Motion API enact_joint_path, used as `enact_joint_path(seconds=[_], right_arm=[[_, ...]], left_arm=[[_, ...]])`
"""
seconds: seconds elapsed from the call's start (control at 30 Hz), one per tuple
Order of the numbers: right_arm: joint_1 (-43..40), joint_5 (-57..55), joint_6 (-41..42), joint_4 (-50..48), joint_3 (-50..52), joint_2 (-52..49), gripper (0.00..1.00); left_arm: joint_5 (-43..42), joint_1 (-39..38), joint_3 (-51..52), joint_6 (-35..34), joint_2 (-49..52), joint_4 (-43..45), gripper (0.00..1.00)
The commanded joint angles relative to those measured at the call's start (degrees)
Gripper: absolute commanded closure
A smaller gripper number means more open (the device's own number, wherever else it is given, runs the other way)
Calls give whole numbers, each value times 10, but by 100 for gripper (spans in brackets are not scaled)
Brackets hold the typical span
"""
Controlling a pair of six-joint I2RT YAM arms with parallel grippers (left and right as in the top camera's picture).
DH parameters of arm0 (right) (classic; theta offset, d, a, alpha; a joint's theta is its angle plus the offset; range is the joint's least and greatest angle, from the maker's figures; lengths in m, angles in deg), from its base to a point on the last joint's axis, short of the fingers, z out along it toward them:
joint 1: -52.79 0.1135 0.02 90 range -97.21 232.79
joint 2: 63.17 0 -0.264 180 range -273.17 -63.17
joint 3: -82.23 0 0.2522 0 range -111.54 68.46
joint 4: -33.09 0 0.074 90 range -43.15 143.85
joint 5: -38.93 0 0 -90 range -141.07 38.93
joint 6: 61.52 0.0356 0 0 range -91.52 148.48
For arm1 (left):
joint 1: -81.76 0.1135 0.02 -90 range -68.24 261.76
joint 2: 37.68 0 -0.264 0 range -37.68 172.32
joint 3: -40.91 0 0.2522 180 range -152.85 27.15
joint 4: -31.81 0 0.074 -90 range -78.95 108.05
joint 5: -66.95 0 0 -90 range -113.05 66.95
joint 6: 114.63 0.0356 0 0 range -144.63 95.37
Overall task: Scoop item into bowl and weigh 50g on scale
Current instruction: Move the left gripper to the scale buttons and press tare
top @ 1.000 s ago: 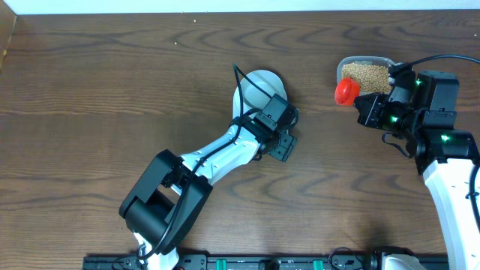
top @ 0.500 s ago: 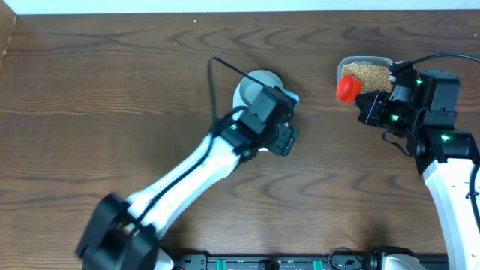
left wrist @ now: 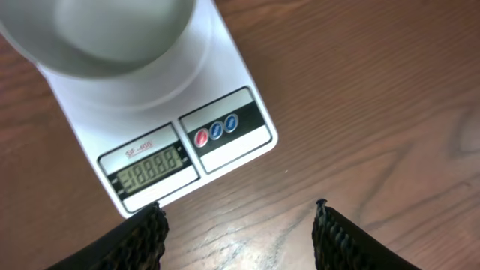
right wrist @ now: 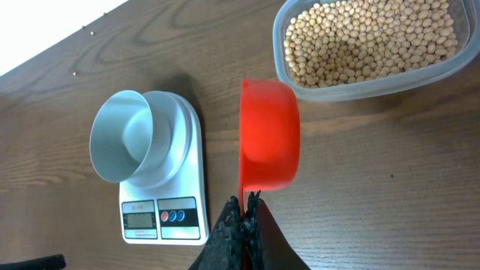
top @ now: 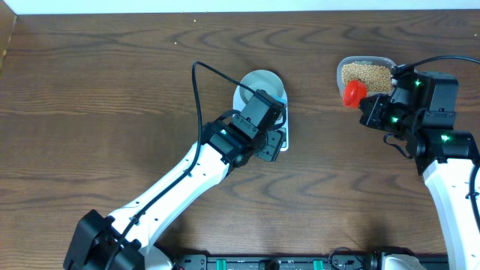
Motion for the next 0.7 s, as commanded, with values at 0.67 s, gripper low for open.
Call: enact_joint_path(seconds=[0.67], right_arm=[[-6, -50, -41, 6, -9, 3, 99]], left_arm=[[144, 8, -2, -26, 17, -82, 1]])
